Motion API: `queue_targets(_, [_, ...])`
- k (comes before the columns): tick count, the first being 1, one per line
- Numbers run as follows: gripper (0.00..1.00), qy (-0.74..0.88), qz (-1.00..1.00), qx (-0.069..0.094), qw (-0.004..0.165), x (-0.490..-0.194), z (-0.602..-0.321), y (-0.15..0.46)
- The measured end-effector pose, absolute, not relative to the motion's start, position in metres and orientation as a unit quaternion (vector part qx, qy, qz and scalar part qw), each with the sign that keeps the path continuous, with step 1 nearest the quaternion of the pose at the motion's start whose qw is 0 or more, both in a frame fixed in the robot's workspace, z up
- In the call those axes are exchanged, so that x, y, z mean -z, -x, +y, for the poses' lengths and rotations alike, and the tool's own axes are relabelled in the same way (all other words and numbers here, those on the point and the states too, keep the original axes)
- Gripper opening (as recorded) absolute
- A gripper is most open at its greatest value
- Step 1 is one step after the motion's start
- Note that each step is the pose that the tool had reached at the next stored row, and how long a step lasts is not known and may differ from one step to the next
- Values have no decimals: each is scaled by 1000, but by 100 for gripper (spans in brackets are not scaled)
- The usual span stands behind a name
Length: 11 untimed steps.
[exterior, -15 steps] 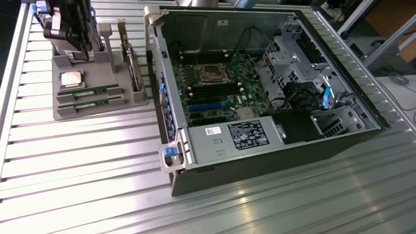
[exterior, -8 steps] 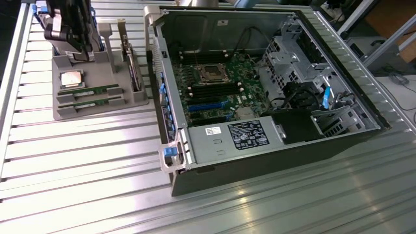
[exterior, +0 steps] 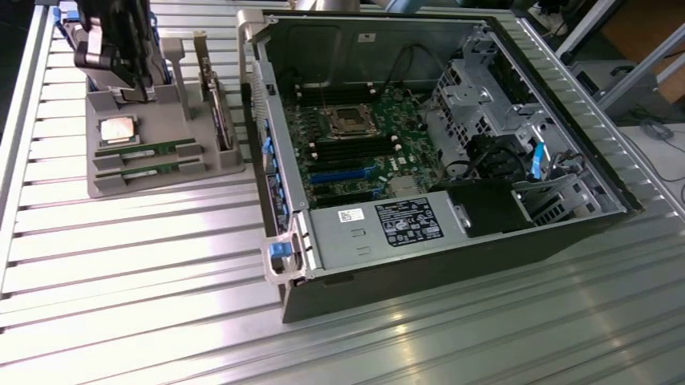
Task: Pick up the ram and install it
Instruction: 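Pick up the ram and move it above insertion slot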
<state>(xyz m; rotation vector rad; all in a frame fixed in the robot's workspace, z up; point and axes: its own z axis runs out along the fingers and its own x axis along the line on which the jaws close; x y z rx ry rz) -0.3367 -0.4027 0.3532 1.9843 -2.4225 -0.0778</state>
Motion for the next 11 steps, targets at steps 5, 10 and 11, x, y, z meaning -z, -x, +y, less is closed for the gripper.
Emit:
queue_targets(5, [30, -633, -773, 25, 5, -351, -403, 337])
queue_targets(10, [30, -633, -773, 25, 5, -350, -403, 337])
queue_targets(11, [30, -633, -773, 25, 5, -350, -403, 337])
